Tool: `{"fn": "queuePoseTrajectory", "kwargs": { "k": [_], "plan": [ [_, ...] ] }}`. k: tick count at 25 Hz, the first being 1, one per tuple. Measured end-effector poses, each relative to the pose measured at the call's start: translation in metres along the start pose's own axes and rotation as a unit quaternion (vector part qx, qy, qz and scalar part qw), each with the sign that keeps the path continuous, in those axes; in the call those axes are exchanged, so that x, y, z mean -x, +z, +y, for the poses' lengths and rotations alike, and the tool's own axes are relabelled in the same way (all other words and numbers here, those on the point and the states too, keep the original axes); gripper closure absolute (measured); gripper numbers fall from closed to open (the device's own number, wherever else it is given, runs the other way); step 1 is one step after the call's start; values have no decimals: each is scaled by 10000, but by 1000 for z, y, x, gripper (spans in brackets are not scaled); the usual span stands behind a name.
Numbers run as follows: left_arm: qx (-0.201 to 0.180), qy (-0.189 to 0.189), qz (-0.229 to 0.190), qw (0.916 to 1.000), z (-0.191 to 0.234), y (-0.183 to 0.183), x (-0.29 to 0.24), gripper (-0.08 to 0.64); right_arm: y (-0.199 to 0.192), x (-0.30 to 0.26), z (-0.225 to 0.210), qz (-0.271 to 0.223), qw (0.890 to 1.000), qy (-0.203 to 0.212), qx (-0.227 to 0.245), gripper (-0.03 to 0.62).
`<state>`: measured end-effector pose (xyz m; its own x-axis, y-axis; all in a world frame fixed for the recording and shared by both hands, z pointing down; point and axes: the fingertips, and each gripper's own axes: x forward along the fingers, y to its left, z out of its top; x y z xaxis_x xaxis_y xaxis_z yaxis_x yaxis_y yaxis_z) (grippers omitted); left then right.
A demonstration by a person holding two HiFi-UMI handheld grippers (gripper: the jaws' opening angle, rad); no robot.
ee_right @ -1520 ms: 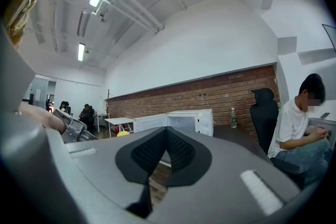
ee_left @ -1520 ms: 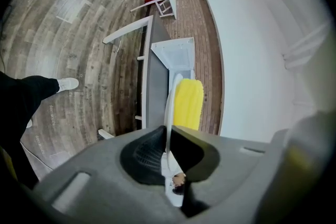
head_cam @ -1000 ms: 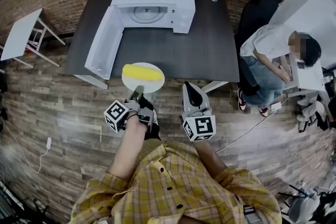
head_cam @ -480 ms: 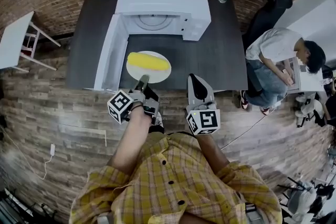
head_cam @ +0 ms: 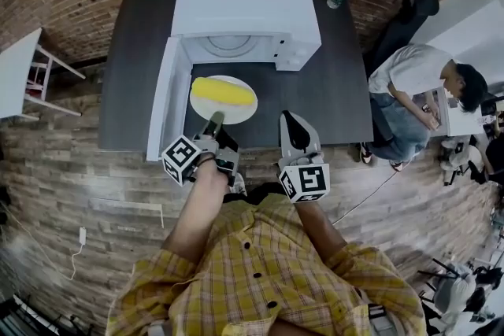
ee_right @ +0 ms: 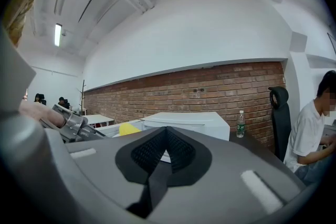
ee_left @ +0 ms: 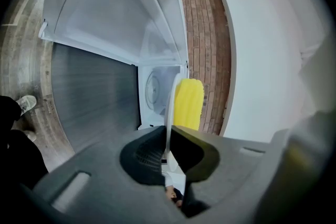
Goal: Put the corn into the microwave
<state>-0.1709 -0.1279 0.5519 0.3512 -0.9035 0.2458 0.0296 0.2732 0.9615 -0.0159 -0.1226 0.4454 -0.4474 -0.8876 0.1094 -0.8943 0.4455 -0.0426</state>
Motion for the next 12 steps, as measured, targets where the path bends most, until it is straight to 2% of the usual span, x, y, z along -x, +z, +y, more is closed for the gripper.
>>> {"fn": "queuePoseTrajectory", "kwargs": {
  "k": [7, 12],
  "plan": [
    [55, 74, -20, 10000, 5, -1, -31, 540, -3, -17, -18, 44, 10000, 72, 38, 588],
    [44, -71, -247, 9997, 4, 8, -54, 538, -7, -44, -32, 25, 9998, 205, 11, 588]
  ]
}}
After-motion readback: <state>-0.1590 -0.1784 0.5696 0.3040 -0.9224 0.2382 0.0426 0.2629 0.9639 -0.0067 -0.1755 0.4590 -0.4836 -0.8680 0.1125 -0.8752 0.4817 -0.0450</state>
